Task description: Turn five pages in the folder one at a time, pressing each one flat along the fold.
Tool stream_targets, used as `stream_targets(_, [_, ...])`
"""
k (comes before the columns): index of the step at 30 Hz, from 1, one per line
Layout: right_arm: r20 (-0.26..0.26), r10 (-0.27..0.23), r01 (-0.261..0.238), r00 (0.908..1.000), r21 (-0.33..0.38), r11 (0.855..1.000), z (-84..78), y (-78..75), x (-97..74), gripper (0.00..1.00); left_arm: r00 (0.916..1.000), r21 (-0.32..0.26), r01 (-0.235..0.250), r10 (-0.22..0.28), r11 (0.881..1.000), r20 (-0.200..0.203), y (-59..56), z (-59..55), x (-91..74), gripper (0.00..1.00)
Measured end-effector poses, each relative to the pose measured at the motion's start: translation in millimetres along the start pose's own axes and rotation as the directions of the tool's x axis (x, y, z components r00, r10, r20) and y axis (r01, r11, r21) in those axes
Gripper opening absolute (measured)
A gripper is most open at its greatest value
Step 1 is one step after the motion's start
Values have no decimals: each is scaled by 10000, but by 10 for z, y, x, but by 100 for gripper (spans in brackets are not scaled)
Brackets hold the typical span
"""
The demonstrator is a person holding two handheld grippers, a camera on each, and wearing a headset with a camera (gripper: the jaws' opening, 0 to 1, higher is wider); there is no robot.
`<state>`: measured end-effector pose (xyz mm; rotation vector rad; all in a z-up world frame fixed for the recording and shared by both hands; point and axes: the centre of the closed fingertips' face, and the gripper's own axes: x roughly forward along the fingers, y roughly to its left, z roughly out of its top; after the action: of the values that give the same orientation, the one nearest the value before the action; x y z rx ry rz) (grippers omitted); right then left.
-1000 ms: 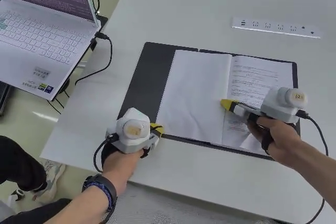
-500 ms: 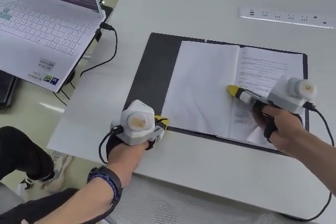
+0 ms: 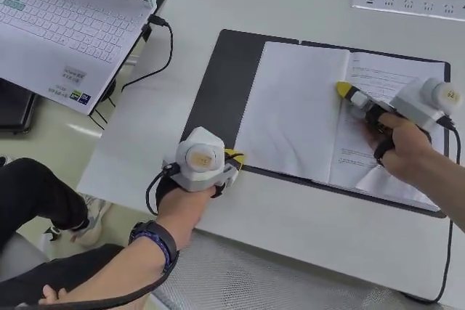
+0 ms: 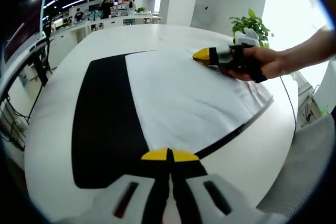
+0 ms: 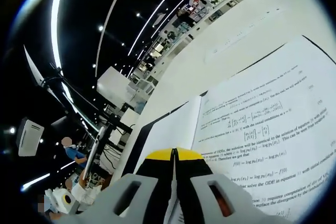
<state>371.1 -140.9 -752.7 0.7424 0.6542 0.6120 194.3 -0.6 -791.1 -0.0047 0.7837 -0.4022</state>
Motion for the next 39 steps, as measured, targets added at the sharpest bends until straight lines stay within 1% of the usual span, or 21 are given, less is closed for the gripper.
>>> stream_targets(3, [159,-112,116,9998,-240,9996,48,6,40,0,10000,-14,2,-2,10000,-3,3,-2,0,0])
stream_targets(11, [491,-493,497,9976,-64,9987,208,-90,181,0,10000,-14,16,-16,10000,-36,4,-2,-10,0])
stream_targets(13, [439,-570,574,9974,-81,9983,248,-121,246,0,10000,-3,26,-26,10000,-45,4,-2,-13,0])
stream_targets(15, [273,-611,622,9978,-417,9972,276,-147,303,0,10000,14,39,-39,10000,-72,5,-2,-13,0])
stream_targets(16, [85,-689,693,9976,-760,9947,297,-174,348,0,9999,66,45,-44,10000,-114,6,-3,-12,0])
stream_targets(17, [46,-717,718,9974,-853,9938,321,-185,381,0,9999,87,47,-45,10000,-138,5,-3,-11,0])
stream_targets(19, [246,-774,789,9967,-690,9945,401,-219,429,0,9998,77,41,-40,10000,-171,8,-4,-8,0])
stream_targets(20, [479,-846,860,9953,-278,9959,453,-255,448,0,9998,58,33,-32,10000,-175,10,-5,-5,0])
stream_targets(21, [588,-857,860,9946,-20,9963,474,-271,456,0,9998,40,25,-25,10000,-175,11,-6,-4,0])
stream_targets(22, [578,-844,849,9948,-52,9964,492,-332,487,0,9999,23,13,-12,10000,-171,12,-6,-4,0])
stream_targets(24, [629,-838,845,9945,-87,9964,516,-383,531,0,9999,-28,-20,20,10000,-161,17,-9,-1,0])
stream_targets(28, [628,-804,814,9948,-141,9966,524,-429,554,0,9999,-37,-25,25,10000,-152,27,-15,11,0])
stream_targets(29, [588,-777,794,9952,-275,9965,522,-442,558,0,9999,-34,-11,10,10000,-154,27,-15,11,0])
stream_targets(32, [440,-658,675,9969,-371,9970,483,-462,553,0,9999,-19,12,-12,10000,-168,26,-16,11,0])
stream_targets(33, [331,-564,579,9979,-471,9972,460,-457,547,0,9999,-9,15,-16,10000,-164,25,-15,10,0])
stream_targets(36, [84,-360,365,9993,-681,9970,361,-345,462,0,9999,-26,10,-11,10000,-153,29,-17,14,0])
stream_targets(39, [-56,-174,170,9998,-740,9971,287,-306,398,0,9999,-11,7,-7,10000,-155,27,-15,13,0])
